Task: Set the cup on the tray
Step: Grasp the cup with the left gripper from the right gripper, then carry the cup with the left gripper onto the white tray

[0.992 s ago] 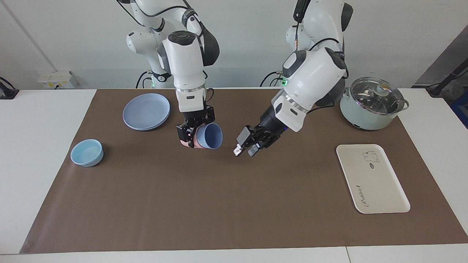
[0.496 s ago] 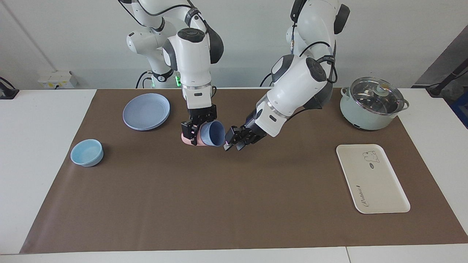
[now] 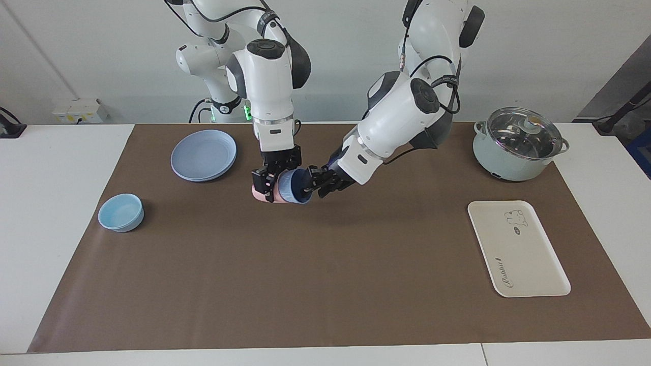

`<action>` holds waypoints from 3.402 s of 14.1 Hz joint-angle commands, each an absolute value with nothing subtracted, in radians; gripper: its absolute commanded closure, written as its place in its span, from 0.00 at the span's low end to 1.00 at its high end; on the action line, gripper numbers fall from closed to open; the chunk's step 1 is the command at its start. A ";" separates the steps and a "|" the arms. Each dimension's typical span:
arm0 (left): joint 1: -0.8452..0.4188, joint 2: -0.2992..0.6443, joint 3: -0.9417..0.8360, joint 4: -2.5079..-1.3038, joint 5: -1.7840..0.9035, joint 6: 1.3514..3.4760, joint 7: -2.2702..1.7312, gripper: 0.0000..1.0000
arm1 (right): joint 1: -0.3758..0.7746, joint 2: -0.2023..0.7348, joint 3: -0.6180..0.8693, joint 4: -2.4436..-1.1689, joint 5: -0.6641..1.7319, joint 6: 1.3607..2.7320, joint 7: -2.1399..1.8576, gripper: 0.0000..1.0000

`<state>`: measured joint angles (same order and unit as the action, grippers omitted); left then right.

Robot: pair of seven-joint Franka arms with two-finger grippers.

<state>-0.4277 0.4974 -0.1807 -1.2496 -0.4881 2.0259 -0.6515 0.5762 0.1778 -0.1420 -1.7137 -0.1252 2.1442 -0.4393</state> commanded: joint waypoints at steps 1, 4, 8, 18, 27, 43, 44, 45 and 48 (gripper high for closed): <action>-0.451 0.431 -0.170 -1.350 -0.508 2.016 -0.649 0.48 | 0.574 0.175 -0.141 -1.703 -0.152 2.128 -0.422 1.00; -0.449 0.426 -0.173 -1.358 -0.508 2.019 -0.649 0.69 | 0.574 0.175 -0.141 -1.703 -0.152 2.128 -0.422 1.00; -0.439 0.430 -0.170 -1.344 -0.543 2.016 -0.658 1.00 | 0.574 0.175 -0.138 -1.704 -0.152 2.131 -0.422 1.00; -0.243 0.425 -0.155 -1.258 -0.525 1.997 -0.646 1.00 | 0.563 0.175 -0.140 -1.703 -0.141 2.134 -0.422 1.00; 0.150 0.336 -0.144 -1.415 -0.198 2.003 -0.122 1.00 | 0.319 0.176 -0.146 -1.716 0.259 2.288 -0.722 1.00; 0.339 0.314 -0.143 -1.815 -0.005 2.454 0.296 0.91 | 0.032 0.330 -0.146 -1.933 1.639 2.436 -1.926 1.00; 0.334 0.316 -0.143 -1.815 0.023 2.456 0.296 0.66 | 0.012 0.347 -0.146 -1.943 1.676 2.398 -2.000 1.00; 0.330 0.316 -0.143 -1.812 0.025 2.453 0.296 0.57 | -0.009 0.357 -0.146 -1.953 1.693 2.361 -2.056 1.00; 0.333 0.316 -0.143 -1.809 0.023 2.453 0.295 0.49 | -0.064 0.376 -0.146 -2.003 1.726 2.278 -2.186 1.00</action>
